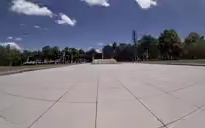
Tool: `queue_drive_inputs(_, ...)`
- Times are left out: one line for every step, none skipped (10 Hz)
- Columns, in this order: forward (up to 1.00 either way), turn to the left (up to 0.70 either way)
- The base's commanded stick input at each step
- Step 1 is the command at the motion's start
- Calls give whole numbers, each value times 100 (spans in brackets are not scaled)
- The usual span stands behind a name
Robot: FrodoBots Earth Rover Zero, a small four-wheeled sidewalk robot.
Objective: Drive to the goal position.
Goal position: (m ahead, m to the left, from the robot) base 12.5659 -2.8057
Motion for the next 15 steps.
queue_drive_inputs(50, 0)
queue_drive_inputs(50, 0)
queue_drive_inputs(50, 0)
queue_drive_inputs(50, -35)
queue_drive_inputs(50, -50)
queue_drive_inputs(50, -50)
queue_drive_inputs(50, -19)
queue_drive_inputs(50, 0)
queue_drive_inputs(50, 0)
queue_drive_inputs(50, 0)
queue_drive_inputs(50, 0)
queue_drive_inputs(50, 0)
queue_drive_inputs(50, 0)
queue_drive_inputs(50, 0)
queue_drive_inputs(50, 0)
